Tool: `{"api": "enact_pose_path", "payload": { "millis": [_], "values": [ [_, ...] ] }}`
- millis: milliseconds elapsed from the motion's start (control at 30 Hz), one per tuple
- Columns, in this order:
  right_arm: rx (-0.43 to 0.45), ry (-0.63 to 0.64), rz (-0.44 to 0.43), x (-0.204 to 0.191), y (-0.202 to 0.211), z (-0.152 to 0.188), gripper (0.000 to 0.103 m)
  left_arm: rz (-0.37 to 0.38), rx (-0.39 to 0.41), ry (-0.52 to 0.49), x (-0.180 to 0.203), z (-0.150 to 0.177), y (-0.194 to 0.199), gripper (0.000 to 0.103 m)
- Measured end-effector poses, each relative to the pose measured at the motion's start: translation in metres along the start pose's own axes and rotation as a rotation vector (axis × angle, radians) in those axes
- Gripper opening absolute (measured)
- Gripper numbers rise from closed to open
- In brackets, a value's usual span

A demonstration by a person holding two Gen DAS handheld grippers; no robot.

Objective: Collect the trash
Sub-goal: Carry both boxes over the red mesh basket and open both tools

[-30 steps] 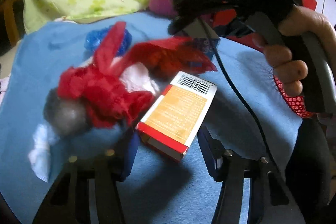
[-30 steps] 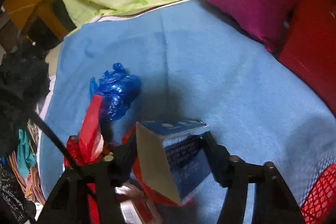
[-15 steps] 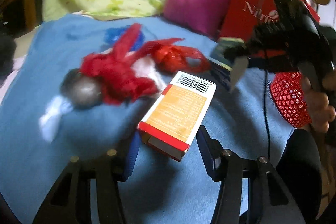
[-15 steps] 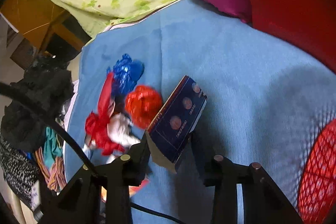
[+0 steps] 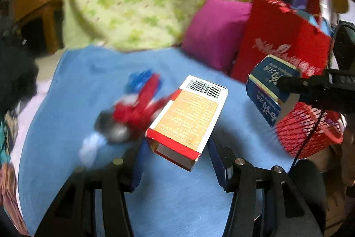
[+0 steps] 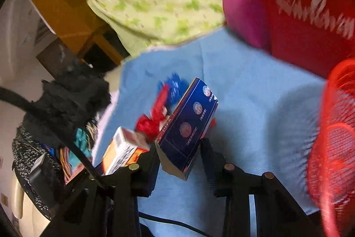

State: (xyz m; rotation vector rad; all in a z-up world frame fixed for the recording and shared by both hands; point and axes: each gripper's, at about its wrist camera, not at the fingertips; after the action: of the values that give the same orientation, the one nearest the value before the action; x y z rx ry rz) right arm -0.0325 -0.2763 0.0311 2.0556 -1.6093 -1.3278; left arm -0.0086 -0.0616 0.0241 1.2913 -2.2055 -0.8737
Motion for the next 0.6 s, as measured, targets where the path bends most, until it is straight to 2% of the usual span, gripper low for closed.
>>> {"api": "enact_pose_path", "payload": {
  "millis": [100,267,333,533,567,600],
  "values": [
    [0.080,-0.017,0.007,0.015,0.053,0.007,0.038,0.050,0.028,-0.068,0.039,-0.021,0.008,0.056],
    [0.200,-0.087,0.109,0.067,0.136,0.026,0.038,0.204,0.023,-0.133,0.113,-0.054,0.008,0.056],
    [0.220,-0.128,0.144,0.091,0.153,0.032,0.038,0.248,0.011,-0.157,0.144,-0.064,0.001,0.056],
    [0.213,-0.241,0.184,0.158,0.166,0.045,0.041,0.265,-0.053,-0.247,0.217,-0.075,-0.033,0.057],
    [0.208,-0.259,0.183,0.166,0.167,0.046,0.048,0.260,-0.066,-0.258,0.224,-0.074,-0.040,0.057],
    [0.204,-0.282,0.174,0.173,0.166,0.048,0.059,0.252,-0.080,-0.270,0.230,-0.072,-0.047,0.057]
  ]
}}
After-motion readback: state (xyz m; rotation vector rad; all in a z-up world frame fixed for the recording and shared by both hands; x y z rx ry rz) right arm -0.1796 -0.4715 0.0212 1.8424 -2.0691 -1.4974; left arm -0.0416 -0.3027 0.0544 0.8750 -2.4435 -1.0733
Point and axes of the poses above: each gripper's, at about its wrist camera, not at the fingertips, and y roughly against the way its jaws point, x to its right, z to its underside, and after that the axes turned 7 degrees about -x, right-handed
